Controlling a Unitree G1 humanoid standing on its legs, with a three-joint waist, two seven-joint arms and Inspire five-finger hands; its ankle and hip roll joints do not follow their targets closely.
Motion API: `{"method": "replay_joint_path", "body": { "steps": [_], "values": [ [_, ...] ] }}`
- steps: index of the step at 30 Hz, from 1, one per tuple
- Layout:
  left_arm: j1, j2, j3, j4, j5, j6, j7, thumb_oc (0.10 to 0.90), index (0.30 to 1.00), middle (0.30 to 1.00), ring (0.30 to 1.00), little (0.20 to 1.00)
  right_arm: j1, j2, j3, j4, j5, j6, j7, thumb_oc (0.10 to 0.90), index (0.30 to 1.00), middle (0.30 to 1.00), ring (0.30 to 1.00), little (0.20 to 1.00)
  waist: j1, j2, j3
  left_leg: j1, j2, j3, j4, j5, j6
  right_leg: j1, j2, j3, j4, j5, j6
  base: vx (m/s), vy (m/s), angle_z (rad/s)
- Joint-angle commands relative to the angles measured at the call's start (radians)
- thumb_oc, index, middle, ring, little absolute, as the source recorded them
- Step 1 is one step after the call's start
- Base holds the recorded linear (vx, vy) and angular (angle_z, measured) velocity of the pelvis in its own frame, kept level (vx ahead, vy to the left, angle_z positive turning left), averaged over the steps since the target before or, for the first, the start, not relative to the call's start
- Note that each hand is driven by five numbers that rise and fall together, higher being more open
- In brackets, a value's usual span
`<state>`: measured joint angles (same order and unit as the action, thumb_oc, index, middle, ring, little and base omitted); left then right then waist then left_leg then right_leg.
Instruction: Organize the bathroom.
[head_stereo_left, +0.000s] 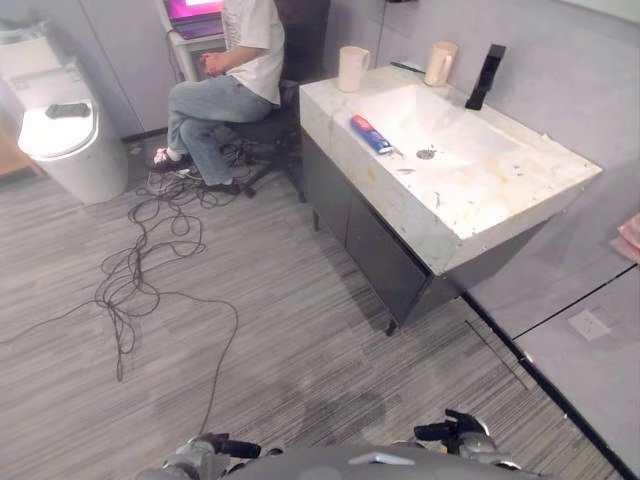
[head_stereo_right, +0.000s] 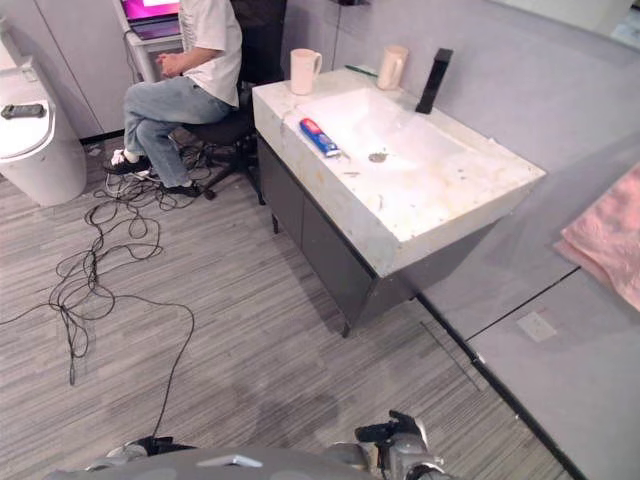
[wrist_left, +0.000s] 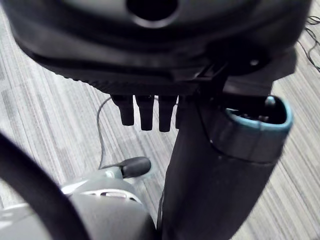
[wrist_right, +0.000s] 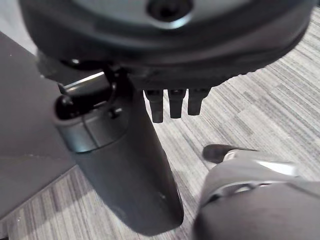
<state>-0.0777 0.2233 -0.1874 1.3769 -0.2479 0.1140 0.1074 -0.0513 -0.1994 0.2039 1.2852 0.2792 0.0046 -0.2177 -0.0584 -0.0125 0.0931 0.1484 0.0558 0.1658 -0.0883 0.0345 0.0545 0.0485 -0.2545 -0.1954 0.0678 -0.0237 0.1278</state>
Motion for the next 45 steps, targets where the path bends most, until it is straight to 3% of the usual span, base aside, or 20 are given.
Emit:
{"method": "replay_joint_path", "body": {
  "steps": [1, 2, 4, 7, 12, 14, 16, 18, 19, 21, 22, 24, 26, 28, 29, 30, 33, 36, 41, 45],
  "values": [
    [-0.008, -0.002, 0.000, 0.039, -0.015, 0.003, 0.010, 0.800, 0.900, 0.900, 0.900, 0.900, -0.039, -0.064, -0.032, 0.046, -0.010, 0.003, -0.008, 0.800, 0.900, 0.900, 0.900, 0.900, -0.005, 0.007, 0.020, -0.003, -0.057, -0.092, 0.006, -0.057, -0.018, -0.066, 0.023, 0.158, -0.068, 0.212, -0.018, 0.10, 0.315, 0.40],
    [-0.009, -0.002, -0.001, 0.039, -0.008, 0.000, 0.008, 0.800, 0.900, 0.900, 0.900, 0.900, -0.037, -0.064, -0.033, 0.048, -0.011, 0.003, -0.006, 0.800, 0.900, 0.900, 0.900, 0.900, -0.007, 0.008, 0.021, -0.004, -0.059, -0.097, 0.006, -0.058, -0.016, -0.068, 0.027, 0.168, -0.062, 0.209, -0.020, 0.14, 0.306, 0.99],
    [-0.030, -0.004, -0.046, 0.024, 0.023, 0.009, 0.009, 0.800, 0.900, 0.900, 0.900, 0.900, -0.024, -0.050, -0.026, 0.047, 0.049, -0.004, -0.023, 0.800, 0.900, 0.900, 0.900, 0.900, -0.037, 0.014, 0.027, -0.028, -0.081, -0.144, 0.014, -0.049, 0.006, -0.126, 0.099, 0.262, 0.092, 0.196, -0.040, 0.14, 0.216, 1.22],
    [-0.053, -0.006, -0.066, 0.016, 0.019, 0.023, 0.032, 0.800, 0.900, 0.900, 0.900, 0.900, -0.027, -0.037, -0.011, 0.039, 0.041, -0.011, -0.015, 0.800, 0.900, 0.900, 0.900, 0.900, -0.060, 0.002, 0.046, -0.022, -0.097, -0.161, 0.027, -0.060, 0.022, -0.209, 0.151, 0.242, 0.155, 0.216, -0.039, 0.21, 0.117, 0.62],
    [-0.072, 0.004, -0.043, 0.011, 0.024, 0.011, 0.055, 0.800, 0.900, 0.900, 0.900, 0.900, -0.022, -0.031, 0.014, 0.030, 0.020, -0.001, 0.015, 0.800, 0.900, 0.900, 0.900, 0.900, -0.082, -0.050, 0.063, 0.041, -0.135, -0.122, 0.055, -0.144, 0.019, -0.301, 0.223, 0.093, 0.009, 0.252, -0.019, 0.33, 0.017, 0.02],
    [-0.074, 0.003, -0.049, 0.004, 0.040, -0.009, 0.062, 0.800, 0.900, 0.900, 0.900, 0.900, -0.004, -0.034, 0.008, 0.044, 0.015, -0.003, 0.025, 0.800, 0.900, 0.900, 0.900, 0.900, -0.109, -0.051, 0.054, 0.050, -0.153, -0.140, 0.104, -0.177, 0.026, -0.294, 0.259, 0.167, 0.004, 0.241, -0.058, 0.37, 0.023, 0.48],
    [-0.077, -0.003, -0.047, 0.002, 0.028, -0.016, 0.056, 0.800, 0.900, 0.900, 0.900, 0.900, 0.008, -0.037, 0.003, 0.057, 0.030, -0.013, 0.023, 0.800, 0.900, 0.900, 0.900, 0.900, -0.118, -0.047, 0.044, 0.059, -0.148, -0.153, 0.152, -0.178, 0.005, -0.259, 0.270, 0.182, -0.006, 0.223, -0.079, 0.26, 0.012, 0.41],
    [-0.080, -0.016, -0.044, 0.003, 0.051, -0.033, 0.056, 0.800, 0.900, 0.900, 0.900, 0.900, 0.020, -0.036, 0.002, 0.062, 0.003, -0.012, 0.028, 0.800, 0.900, 0.900, 0.900, 0.900, -0.130, -0.037, 0.030, 0.041, -0.118, -0.133, 0.271, -0.096, -0.035, -0.215, 0.280, 0.191, -0.036, 0.206, -0.105, 0.28, -0.017, 0.11],
    [-0.087, -0.029, -0.043, 0.000, 0.030, -0.048, 0.064, 0.800, 0.900, 0.900, 0.900, 0.900, 0.024, -0.032, 0.020, 0.057, -0.028, 0.002, 0.015, 0.800, 0.900, 0.900, 0.900, 0.900, -0.131, -0.044, 0.029, -0.033, -0.087, -0.092, 0.485, 0.011, -0.074, -0.166, 0.274, 0.196, -0.049, 0.186, -0.130, 0.26, -0.053, 0.11],
    [-0.096, -0.034, -0.035, -0.010, 0.024, -0.051, 0.063, 0.800, 0.900, 0.900, 0.900, 0.900, 0.024, -0.032, 0.032, 0.050, -0.002, 0.010, 0.006, 0.800, 0.900, 0.900, 0.900, 0.900, -0.126, -0.060, 0.035, -0.124, -0.064, -0.059, 0.598, 0.063, -0.093, -0.132, 0.264, 0.204, -0.056, 0.174, -0.147, 0.26, -0.042, -0.26],
    [-0.104, -0.045, -0.027, -0.013, 0.025, -0.057, 0.070, 0.800, 0.900, 0.900, 0.900, 0.900, 0.013, -0.039, 0.023, 0.049, 0.003, 0.009, 0.009, 0.800, 0.900, 0.900, 0.900, 0.900, -0.108, -0.070, 0.052, -0.247, -0.047, -0.036, 0.690, 0.034, -0.077, -0.072, 0.266, 0.236, -0.063, 0.158, -0.156, 0.32, 0.040, -0.42],
    [-0.104, -0.050, -0.031, -0.013, 0.025, -0.064, 0.070, 0.800, 0.900, 0.900, 0.900, 0.900, -0.001, -0.038, 0.021, 0.049, -0.028, 0.011, 0.013, 0.800, 0.900, 0.900, 0.900, 0.900, -0.098, -0.073, 0.053, -0.269, -0.037, -0.030, 0.648, 0.015, -0.056, -0.047, 0.269, 0.261, -0.068, 0.144, -0.157, 0.24, 0.099, -0.19],
    [-0.092, -0.048, -0.038, -0.018, -0.001, -0.076, 0.075, 0.800, 0.900, 0.900, 0.900, 0.900, -0.021, -0.038, 0.037, 0.058, -0.043, 0.008, 0.013, 0.800, 0.900, 0.900, 0.900, 0.900, -0.090, -0.068, 0.054, -0.261, -0.009, -0.030, 0.461, 0.000, -0.029, -0.025, 0.286, 0.310, -0.056, 0.107, -0.153, 0.33, 0.230, -0.83],
    [-0.089, -0.044, -0.046, -0.027, 0.004, -0.082, 0.073, 0.800, 0.900, 0.900, 0.900, 0.900, -0.031, -0.043, 0.044, 0.055, -0.027, 0.008, 0.007, 0.800, 0.900, 0.900, 0.900, 0.900, -0.077, -0.058, 0.058, -0.263, 0.013, -0.065, 0.290, 0.026, -0.040, -0.003, 0.301, 0.356, -0.056, 0.090, -0.143, 0.33, 0.242, -0.72],
    [-0.088, -0.044, -0.047, -0.027, 0.004, -0.082, 0.073, 0.800, 0.900, 0.900, 0.900, 0.900, -0.031, -0.043, 0.044, 0.055, -0.026, 0.008, 0.007, 0.800, 0.900, 0.900, 0.900, 0.900, -0.076, -0.060, 0.061, -0.256, 0.012, -0.065, 0.281, 0.028, -0.040, 0.003, 0.300, 0.357, -0.058, 0.089, -0.142, 0.40, 0.276, -0.43],
    [-0.091, -0.038, -0.054, -0.034, 0.007, -0.079, 0.075, 0.800, 0.900, 0.900, 0.900, 0.900, -0.036, -0.048, 0.045, 0.053, -0.019, 0.013, 0.005, 0.800, 0.900, 0.900, 0.900, 0.900, -0.064, -0.048, 0.063, -0.267, 0.044, -0.110, 0.132, 0.077, -0.060, 0.026, 0.309, 0.395, -0.059, 0.070, -0.133, 0.27, 0.182, -0.34],
    [-0.091, -0.032, -0.052, -0.029, 0.010, -0.072, 0.074, 0.800, 0.900, 0.900, 0.900, 0.900, -0.031, -0.058, 0.037, 0.053, -0.029, 0.017, 0.011, 0.800, 0.900, 0.900, 0.900, 0.900, -0.053, -0.040, 0.066, -0.273, 0.080, -0.140, 0.011, 0.118, -0.077, 0.071, 0.299, 0.427, -0.058, 0.034, -0.115, 0.38, 0.269, -0.27],
    [-0.085, -0.030, -0.027, -0.018, 0.014, -0.053, 0.073, 0.800, 0.900, 0.900, 0.900, 0.900, -0.026, -0.063, 0.033, 0.063, -0.043, 0.031, 0.008, 0.800, 0.900, 0.900, 0.900, 0.900, -0.043, -0.035, 0.055, -0.265, 0.084, -0.144, 0.024, 0.108, -0.074, 0.113, 0.257, 0.442, -0.037, -0.001, -0.094, 0.37, 0.339, -0.50],
    [-0.077, -0.031, -0.051, 0.002, 0.023, -0.010, 0.063, 0.800, 0.900, 0.900, 0.900, 0.900, -0.022, -0.051, 0.024, 0.074, -0.032, 0.037, -0.007, 0.800, 0.900, 0.900, 0.900, 0.900, -0.048, -0.012, 0.032, -0.248, 0.018, -0.158, 0.094, 0.075, -0.045, 0.057, 0.216, 0.408, 0.110, 0.011, -0.066, 0.31, 0.352, -0.31],
    [-0.074, -0.038, -0.075, 0.019, 0.024, -0.003, 0.061, 0.800, 0.900, 0.900, 0.900, 0.900, -0.011, -0.043, 0.014, 0.062, -0.023, 0.040, -0.009, 0.800, 0.900, 0.900, 0.900, 0.900, -0.067, 0.019, 0.024, -0.179, -0.043, -0.134, 0.083, 0.019, 0.007, -0.112, 0.167, 0.341, 0.446, 0.197, -0.061, 0.27, 0.376, -0.18]
  ]
}}
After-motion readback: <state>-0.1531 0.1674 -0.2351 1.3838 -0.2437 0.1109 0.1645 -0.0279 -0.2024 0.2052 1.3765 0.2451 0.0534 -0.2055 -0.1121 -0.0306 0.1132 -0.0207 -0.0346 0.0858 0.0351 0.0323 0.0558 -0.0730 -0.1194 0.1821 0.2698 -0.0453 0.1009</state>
